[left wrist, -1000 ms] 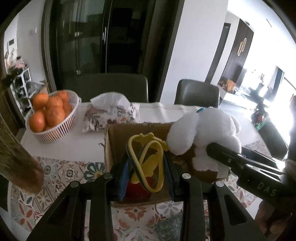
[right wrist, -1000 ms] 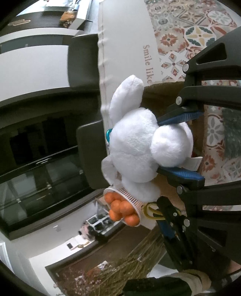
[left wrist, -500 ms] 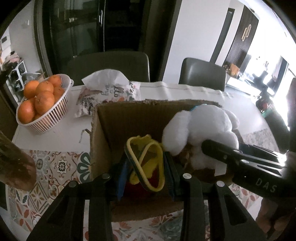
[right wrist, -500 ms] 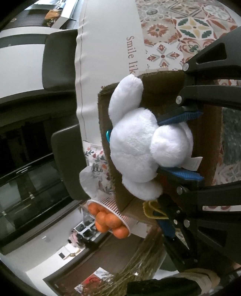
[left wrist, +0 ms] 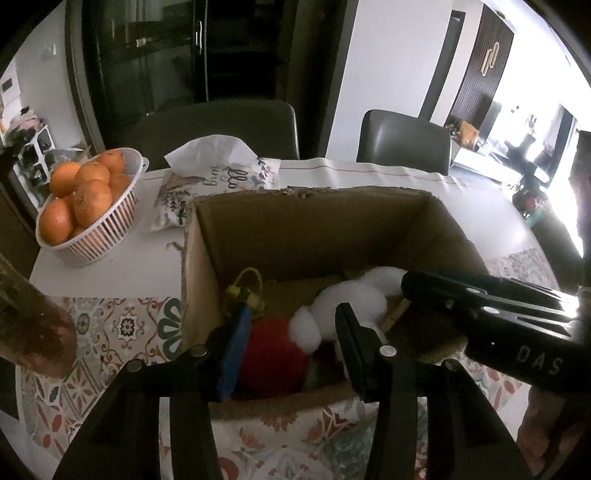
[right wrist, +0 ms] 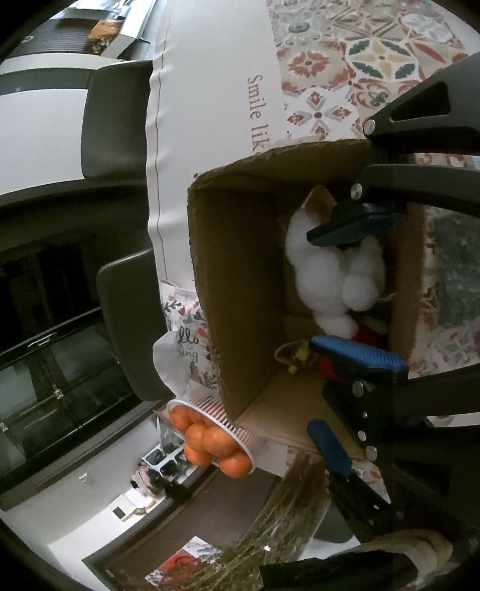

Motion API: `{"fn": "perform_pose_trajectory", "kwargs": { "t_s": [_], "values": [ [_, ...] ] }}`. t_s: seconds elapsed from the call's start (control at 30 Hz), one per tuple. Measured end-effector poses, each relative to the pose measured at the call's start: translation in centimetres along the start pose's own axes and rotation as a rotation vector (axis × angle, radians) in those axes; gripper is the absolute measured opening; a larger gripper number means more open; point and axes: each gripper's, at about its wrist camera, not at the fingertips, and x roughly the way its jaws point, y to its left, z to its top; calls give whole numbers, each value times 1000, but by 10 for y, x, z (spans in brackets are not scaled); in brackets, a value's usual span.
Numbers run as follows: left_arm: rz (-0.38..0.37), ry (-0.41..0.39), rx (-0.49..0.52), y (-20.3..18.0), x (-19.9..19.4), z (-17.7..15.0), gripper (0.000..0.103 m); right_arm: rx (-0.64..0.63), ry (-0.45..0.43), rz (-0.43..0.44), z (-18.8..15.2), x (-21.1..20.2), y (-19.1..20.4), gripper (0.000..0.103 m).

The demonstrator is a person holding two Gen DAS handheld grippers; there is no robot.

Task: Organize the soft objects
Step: 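Carry the yellow toy and bunny plush into the box and release both, then move both tools back toward the remaining packets on the table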

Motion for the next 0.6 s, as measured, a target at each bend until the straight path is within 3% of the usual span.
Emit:
{"fn": "perform_pose_trajectory", "kwargs": {
  "t_s": [0.6],
  "values": [
    [20,-56,-29,-16,-69,-42,47,-30,-69,-48,-47,-69,8,52]
  ]
}}
